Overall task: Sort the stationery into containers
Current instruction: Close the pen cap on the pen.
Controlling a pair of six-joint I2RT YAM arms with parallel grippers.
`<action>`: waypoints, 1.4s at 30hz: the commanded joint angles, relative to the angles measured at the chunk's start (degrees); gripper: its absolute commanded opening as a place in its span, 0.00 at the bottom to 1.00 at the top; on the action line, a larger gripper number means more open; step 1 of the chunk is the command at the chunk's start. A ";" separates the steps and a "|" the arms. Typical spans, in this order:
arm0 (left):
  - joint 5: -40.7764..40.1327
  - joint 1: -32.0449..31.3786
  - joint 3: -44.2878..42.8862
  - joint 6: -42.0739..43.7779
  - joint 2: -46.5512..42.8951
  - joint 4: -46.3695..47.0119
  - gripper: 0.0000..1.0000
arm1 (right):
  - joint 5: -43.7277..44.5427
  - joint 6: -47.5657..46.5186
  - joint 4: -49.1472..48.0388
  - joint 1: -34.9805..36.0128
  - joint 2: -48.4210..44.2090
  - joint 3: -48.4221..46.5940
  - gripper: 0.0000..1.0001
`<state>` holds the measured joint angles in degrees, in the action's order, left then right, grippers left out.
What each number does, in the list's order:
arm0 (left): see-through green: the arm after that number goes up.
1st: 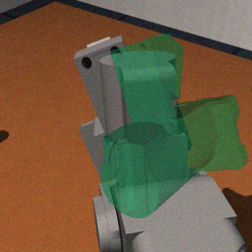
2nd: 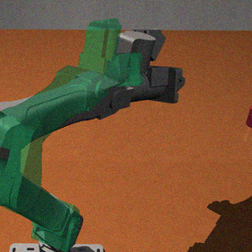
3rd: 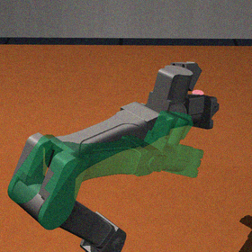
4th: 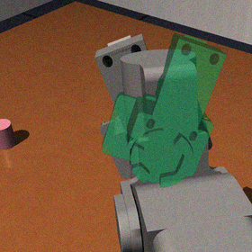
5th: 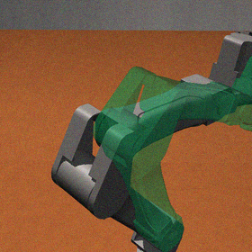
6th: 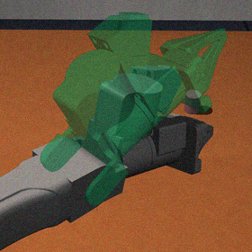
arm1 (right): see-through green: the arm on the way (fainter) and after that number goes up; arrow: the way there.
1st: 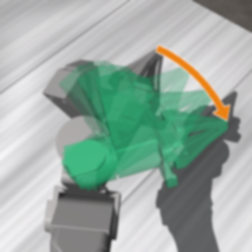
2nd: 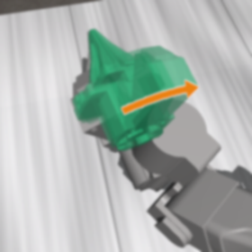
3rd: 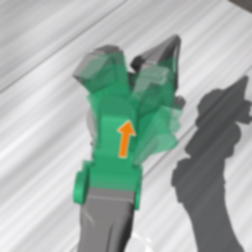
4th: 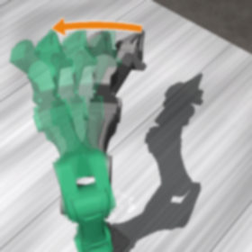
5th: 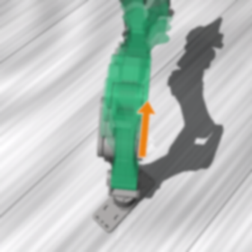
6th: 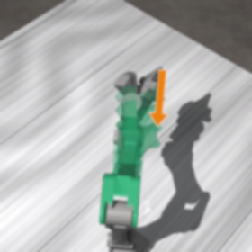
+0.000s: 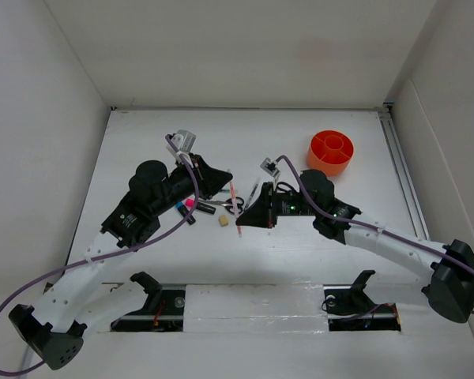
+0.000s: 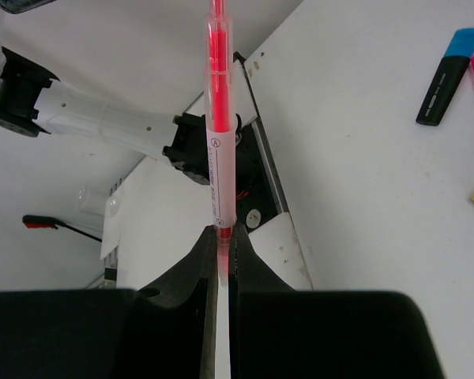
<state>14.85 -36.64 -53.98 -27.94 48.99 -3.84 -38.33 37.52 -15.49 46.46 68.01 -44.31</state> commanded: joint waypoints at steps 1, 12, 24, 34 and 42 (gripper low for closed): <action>0.97 -0.01 0.10 -0.09 0.05 2.96 0.00 | -1.49 -0.69 -3.85 -0.40 -0.59 -2.71 0.00; 2.73 -0.01 0.63 -0.62 0.67 4.01 0.00 | 0.36 -0.69 -4.38 -0.92 -0.07 -3.23 0.00; 3.34 -0.01 1.15 -1.15 0.67 4.62 0.00 | 1.68 0.36 -7.79 -0.93 -1.12 -3.23 0.00; 5.19 -0.01 1.68 -1.68 1.19 5.15 0.00 | 4.22 4.14 -14.04 -0.93 -3.05 -1.48 0.00; 8.08 -0.01 0.54 1.66 1.72 3.04 0.00 | 2.65 4.14 -15.19 -1.45 -4.90 -1.48 0.00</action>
<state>18.68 -36.62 -52.99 -28.91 50.15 2.57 -36.01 41.65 -20.16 45.76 66.04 -44.14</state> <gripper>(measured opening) 0.036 0.075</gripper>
